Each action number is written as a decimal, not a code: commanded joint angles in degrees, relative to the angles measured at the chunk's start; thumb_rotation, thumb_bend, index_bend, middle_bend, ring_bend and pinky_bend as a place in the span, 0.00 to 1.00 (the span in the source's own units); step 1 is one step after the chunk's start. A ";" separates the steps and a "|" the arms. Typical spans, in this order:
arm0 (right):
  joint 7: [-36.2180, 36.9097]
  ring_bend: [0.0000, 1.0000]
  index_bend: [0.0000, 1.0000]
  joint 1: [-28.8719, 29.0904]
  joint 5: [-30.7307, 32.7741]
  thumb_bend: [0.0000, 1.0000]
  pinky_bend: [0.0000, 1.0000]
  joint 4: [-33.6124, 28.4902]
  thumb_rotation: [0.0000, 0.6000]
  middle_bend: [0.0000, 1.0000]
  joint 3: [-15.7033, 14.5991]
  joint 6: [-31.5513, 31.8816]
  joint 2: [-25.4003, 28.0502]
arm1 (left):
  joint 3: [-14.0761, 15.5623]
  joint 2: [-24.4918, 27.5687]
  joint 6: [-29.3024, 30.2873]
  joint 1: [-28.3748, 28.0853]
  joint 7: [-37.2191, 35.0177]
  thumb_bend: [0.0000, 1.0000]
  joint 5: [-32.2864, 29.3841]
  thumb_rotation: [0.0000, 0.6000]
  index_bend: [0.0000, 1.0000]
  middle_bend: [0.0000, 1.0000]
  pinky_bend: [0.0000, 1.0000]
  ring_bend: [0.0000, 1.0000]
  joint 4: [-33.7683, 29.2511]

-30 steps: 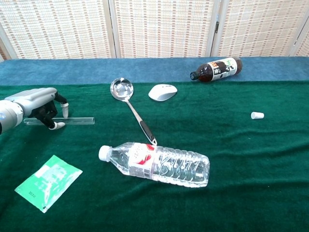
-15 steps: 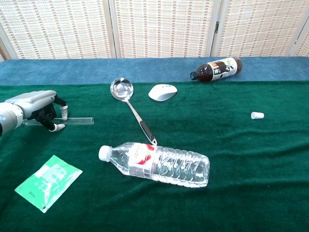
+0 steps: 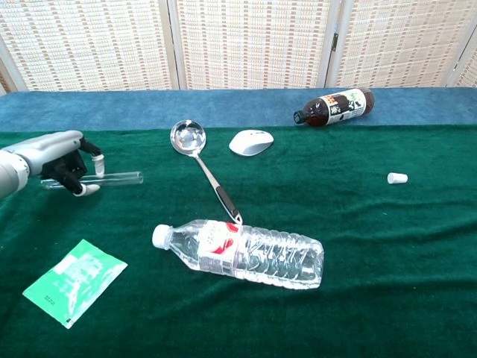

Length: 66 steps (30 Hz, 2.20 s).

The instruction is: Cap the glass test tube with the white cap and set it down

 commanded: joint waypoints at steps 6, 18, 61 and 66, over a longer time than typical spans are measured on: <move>-0.72 0.19 0.14 0.04 -0.43 0.56 0.07 -0.90 1.00 0.16 0.21 0.72 0.43 | 0.44 5.66 1.92 1.45 -4.66 0.45 5.82 1.00 0.65 0.97 0.90 0.97 -8.78; -2.71 0.36 0.17 1.39 0.56 0.56 0.18 -2.74 1.00 0.28 3.49 2.40 2.89 | 2.62 9.16 6.99 2.50 -2.10 0.45 11.62 1.00 0.68 0.97 0.90 0.97 -16.71; -8.45 1.00 0.24 24.34 15.67 0.84 1.00 19.29 1.00 0.93 1.83 -34.88 -18.68 | 4.99 10.28 8.53 3.84 0.66 0.45 10.45 1.00 0.68 0.97 0.90 0.97 -18.70; -9.06 1.00 0.24 24.37 16.67 0.84 1.00 19.85 1.00 0.93 1.51 -34.54 -18.86 | 4.99 10.10 8.31 3.93 0.16 0.45 10.23 1.00 0.68 0.97 0.90 0.97 -18.15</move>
